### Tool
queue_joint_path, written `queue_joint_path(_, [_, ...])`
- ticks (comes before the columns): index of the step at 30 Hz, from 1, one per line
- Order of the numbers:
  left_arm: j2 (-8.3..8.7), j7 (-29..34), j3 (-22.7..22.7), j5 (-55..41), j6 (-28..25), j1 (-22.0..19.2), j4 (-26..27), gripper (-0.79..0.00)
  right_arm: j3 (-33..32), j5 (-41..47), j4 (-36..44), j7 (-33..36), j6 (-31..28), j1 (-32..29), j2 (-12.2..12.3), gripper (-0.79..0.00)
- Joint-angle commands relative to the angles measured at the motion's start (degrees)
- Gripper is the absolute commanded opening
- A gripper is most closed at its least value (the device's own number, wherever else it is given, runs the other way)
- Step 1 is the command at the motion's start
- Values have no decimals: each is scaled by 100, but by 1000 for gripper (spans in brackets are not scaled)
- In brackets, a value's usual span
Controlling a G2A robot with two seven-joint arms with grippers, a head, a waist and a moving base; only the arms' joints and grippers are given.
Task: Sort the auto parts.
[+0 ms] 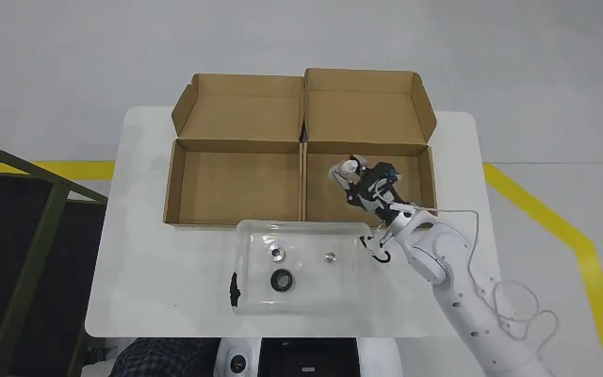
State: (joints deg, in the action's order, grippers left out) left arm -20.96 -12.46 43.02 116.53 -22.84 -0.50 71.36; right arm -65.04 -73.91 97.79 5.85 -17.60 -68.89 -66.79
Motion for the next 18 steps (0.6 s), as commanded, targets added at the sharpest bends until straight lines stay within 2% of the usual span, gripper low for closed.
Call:
queue_joint_path(1, [0,0,0,0,0,0,0,0,92,-64,-118,149,55,97,-23,-785])
queue_joint_path(9, [0,0,0,0,0,0,0,0,352,-16,-514,675,2,444,-108,-785])
queue_joint_path(17, [0,0,0,0,0,0,0,0,513,121,-808,837,-83,676,-182,-785])
queue_joint_path(18, [0,0,0,0,0,0,0,0,524,116,-835,835,-77,688,-188,-748])
